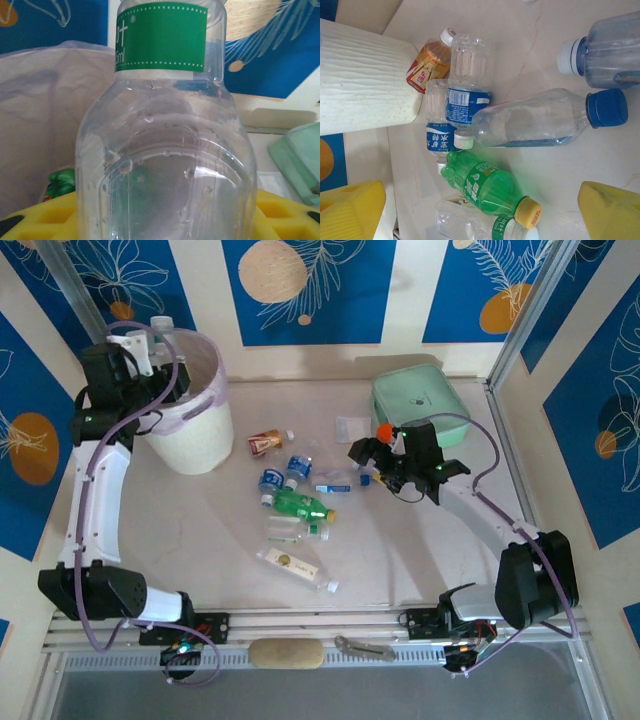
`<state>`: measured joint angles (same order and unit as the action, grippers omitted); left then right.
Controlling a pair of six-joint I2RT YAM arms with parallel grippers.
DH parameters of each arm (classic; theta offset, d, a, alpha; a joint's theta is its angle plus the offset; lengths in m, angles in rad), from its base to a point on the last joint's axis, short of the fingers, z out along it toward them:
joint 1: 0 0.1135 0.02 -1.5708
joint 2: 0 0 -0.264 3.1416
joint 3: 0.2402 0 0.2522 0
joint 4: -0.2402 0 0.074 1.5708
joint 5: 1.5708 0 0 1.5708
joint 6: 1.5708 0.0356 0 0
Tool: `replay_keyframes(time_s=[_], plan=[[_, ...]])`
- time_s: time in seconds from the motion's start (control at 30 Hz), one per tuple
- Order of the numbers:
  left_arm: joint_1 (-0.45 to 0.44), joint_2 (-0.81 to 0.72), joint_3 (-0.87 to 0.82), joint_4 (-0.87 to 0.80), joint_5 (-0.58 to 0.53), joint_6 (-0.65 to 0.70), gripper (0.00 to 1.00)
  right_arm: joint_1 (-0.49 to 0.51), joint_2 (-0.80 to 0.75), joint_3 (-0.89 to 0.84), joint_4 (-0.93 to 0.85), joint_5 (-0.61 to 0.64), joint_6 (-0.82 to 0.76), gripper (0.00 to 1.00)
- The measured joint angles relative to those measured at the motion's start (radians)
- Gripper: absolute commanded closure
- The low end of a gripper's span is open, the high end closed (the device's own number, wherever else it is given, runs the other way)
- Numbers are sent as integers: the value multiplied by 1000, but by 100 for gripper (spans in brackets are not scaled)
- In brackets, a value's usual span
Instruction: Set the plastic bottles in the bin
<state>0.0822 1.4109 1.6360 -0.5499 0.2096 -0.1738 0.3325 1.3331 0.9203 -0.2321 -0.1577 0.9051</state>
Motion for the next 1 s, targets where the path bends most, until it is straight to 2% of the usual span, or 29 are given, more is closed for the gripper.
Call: replay_keyframes(time_s=[0.2, 0.5, 0.67, 0.93, 1.0], plan=[[70, 148, 105, -24, 9, 0, 56, 0, -11, 0, -8, 0, 0, 1], [77, 331, 221, -98, 8, 5, 54, 0, -67, -2, -39, 19, 0, 1], [77, 341, 228, -111, 24, 3, 41, -4, -78, -14, -49, 24, 0, 1], [77, 339, 233, -117, 42, -5, 0, -4, -80, -16, -52, 27, 0, 1], [77, 336, 233, -117, 54, -15, 0, -4, -80, -18, -52, 27, 0, 1]])
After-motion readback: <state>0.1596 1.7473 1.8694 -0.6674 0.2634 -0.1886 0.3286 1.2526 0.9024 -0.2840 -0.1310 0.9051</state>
